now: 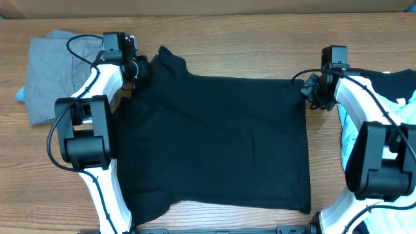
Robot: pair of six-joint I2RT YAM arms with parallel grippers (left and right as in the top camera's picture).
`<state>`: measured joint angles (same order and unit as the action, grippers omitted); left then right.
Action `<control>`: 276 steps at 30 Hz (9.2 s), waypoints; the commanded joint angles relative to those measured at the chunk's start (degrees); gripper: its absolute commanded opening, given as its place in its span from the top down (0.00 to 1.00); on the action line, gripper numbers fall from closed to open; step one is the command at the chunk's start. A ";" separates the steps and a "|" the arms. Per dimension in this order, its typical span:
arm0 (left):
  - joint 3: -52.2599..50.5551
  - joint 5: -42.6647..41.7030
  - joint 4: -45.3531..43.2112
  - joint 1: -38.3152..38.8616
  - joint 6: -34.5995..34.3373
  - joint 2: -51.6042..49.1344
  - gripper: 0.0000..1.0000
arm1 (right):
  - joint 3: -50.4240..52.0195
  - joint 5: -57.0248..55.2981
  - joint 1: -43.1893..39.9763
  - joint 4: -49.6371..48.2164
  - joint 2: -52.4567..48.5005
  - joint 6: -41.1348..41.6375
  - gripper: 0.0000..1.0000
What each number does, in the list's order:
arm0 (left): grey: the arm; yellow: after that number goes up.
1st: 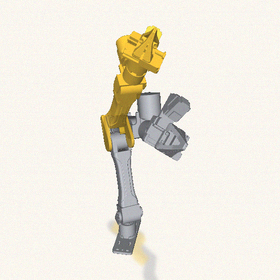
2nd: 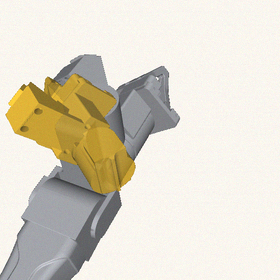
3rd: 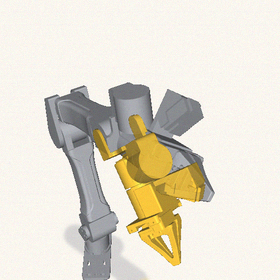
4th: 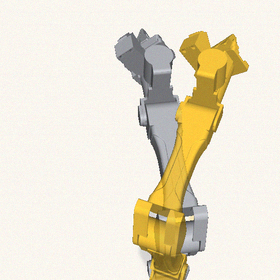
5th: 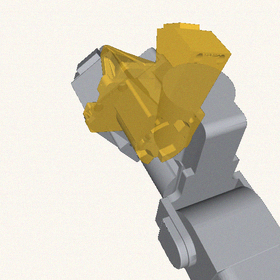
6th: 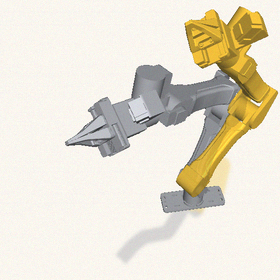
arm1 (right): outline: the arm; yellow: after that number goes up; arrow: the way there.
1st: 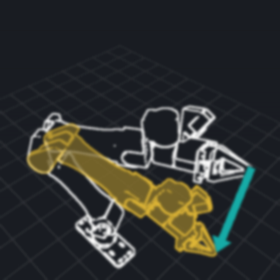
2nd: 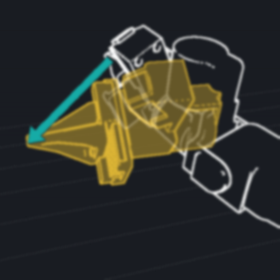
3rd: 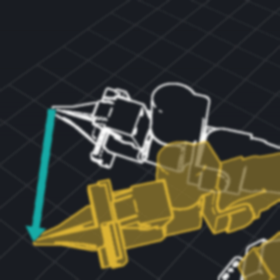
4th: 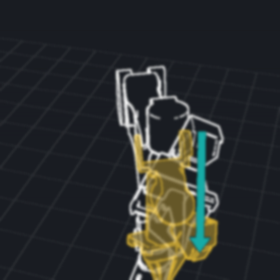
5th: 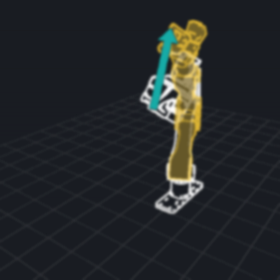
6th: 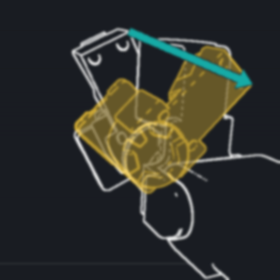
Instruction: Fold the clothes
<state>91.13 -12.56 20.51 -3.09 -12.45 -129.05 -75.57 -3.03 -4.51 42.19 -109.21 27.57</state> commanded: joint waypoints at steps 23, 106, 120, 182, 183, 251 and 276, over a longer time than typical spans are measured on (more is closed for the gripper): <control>8.15 8.68 15.65 -0.74 -1.66 3.72 0.54 | 0.24 6.12 -0.39 -12.13 -0.15 -8.63 0.41; 17.81 -5.03 20.11 0.98 11.23 3.74 0.26 | -2.95 10.56 -0.72 -20.74 -9.22 -15.17 0.96; 17.79 -5.14 10.05 1.14 12.20 0.79 0.34 | -4.28 5.22 -0.70 -7.54 0.28 -9.77 0.96; 22.01 -7.89 18.84 0.90 6.73 3.61 0.95 | -4.28 5.70 -5.01 -10.99 0.46 -13.27 0.96; 22.01 -7.89 19.76 1.05 6.71 3.61 0.95 | -4.28 5.73 -5.01 -10.88 0.46 -13.27 0.96; 11.06 5.46 64.08 0.57 15.15 7.37 0.25 | -4.28 7.58 -5.90 28.09 5.38 -15.67 0.36; 16.09 -1.84 59.65 3.67 19.47 7.30 0.58 | -2.93 19.02 -5.90 22.58 12.00 -17.09 0.33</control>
<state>110.10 -11.25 81.62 -1.41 4.16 -123.13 -78.61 15.22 -10.13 64.95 -97.97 10.26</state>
